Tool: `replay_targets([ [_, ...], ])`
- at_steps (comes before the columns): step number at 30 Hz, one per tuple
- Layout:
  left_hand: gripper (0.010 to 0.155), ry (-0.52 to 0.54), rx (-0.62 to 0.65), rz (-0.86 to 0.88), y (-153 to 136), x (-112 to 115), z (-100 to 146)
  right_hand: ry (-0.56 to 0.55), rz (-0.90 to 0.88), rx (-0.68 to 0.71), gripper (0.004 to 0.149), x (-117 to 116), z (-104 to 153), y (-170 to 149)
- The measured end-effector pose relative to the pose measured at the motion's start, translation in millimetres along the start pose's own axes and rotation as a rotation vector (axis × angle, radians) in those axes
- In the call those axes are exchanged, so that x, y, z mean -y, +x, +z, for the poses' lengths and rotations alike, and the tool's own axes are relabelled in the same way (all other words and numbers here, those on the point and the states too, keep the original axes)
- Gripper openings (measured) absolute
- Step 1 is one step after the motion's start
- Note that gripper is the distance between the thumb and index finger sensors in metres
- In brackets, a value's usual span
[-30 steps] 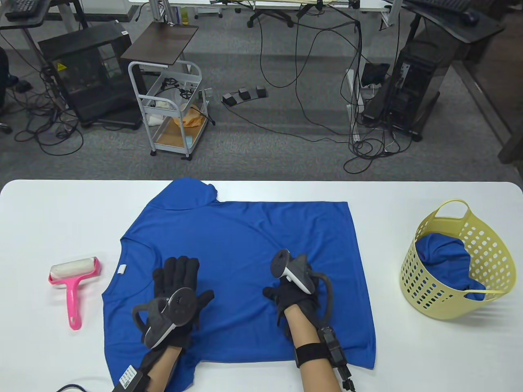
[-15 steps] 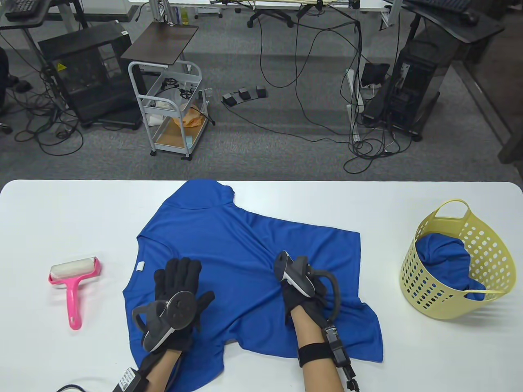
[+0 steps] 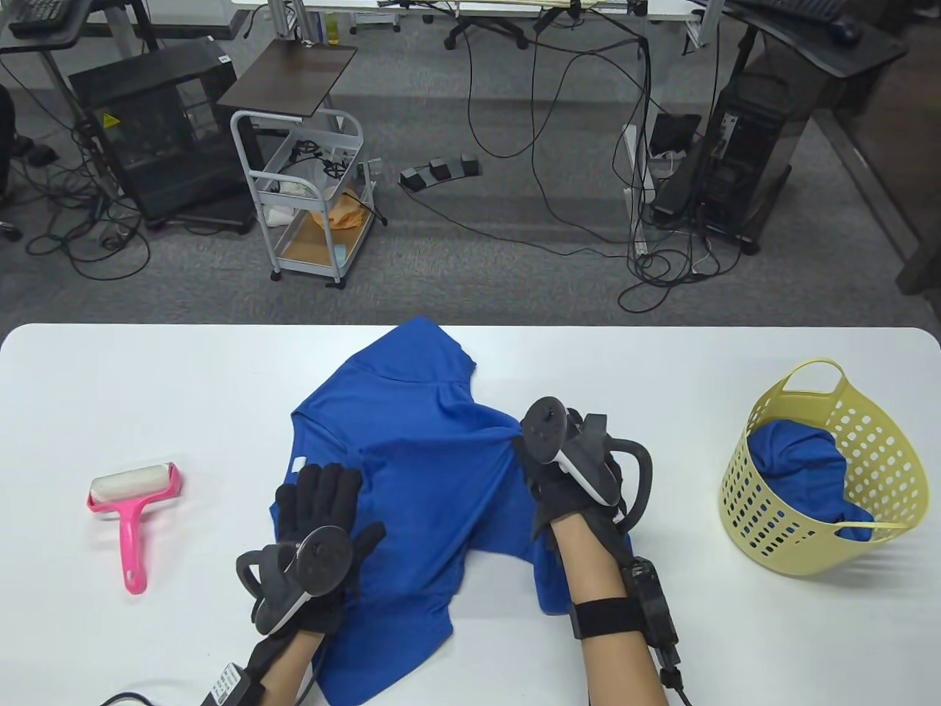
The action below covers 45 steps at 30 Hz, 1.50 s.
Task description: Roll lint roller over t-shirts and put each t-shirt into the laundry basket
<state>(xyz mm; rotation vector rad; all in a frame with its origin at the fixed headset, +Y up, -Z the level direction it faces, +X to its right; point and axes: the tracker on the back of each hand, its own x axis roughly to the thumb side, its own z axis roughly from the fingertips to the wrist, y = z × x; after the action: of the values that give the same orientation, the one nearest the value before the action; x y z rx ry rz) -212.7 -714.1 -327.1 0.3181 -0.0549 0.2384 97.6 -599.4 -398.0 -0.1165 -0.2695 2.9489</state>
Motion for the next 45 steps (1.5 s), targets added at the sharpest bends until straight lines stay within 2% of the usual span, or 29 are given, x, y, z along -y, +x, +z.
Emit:
replay_targets([
  [5,0.078,-0.002,0.014,0.013,-0.8,0.2,1.0,-0.111,-0.374,-0.052,0.039,49.9,5.9,-22.0],
  [7,0.078,-0.002,0.016,0.016,-1.1,-0.4,1.3,-0.152,-0.581,-0.02,0.04,65.0,7.5,-32.9],
  [10,0.078,0.002,0.018,0.024,-1.6,-0.5,1.0,-0.229,-0.754,0.036,0.042,80.0,11.1,-42.0],
  [18,0.077,-0.003,0.003,0.033,-6.0,-0.6,0.5,-0.352,-0.931,0.064,0.043,112.2,11.1,-62.0],
  [22,0.077,-0.003,-0.007,0.044,-10.0,-1.0,-0.2,-0.504,-1.065,0.052,0.043,132.0,12.9,-81.6],
  [26,0.075,-0.011,-0.016,0.05,-13.6,0.4,-2.0,-0.645,-1.168,0.148,0.044,154.5,20.9,-94.0],
  [27,0.075,-0.013,-0.018,0.049,-14.2,1.0,-2.3,-0.672,-1.149,0.169,0.044,160.7,23.4,-94.4],
  [33,0.076,-0.037,-0.014,0.024,-14.5,7.2,-3.8,-0.812,-0.685,0.16,0.044,205.4,37.0,-96.2],
  [38,0.076,-0.038,-0.008,0.018,-13.1,7.2,-3.5,-0.774,-0.391,0.092,0.043,233.2,28.3,-112.0],
  [42,0.076,-0.045,-0.01,0.013,-13.2,7.4,-3.3,-0.768,-0.259,-0.027,0.043,231.9,24.1,-133.9],
  [45,0.077,-0.047,-0.016,0.014,-14.7,7.8,-4.4,-0.676,-0.178,-0.12,0.043,205.2,12.7,-163.1],
])
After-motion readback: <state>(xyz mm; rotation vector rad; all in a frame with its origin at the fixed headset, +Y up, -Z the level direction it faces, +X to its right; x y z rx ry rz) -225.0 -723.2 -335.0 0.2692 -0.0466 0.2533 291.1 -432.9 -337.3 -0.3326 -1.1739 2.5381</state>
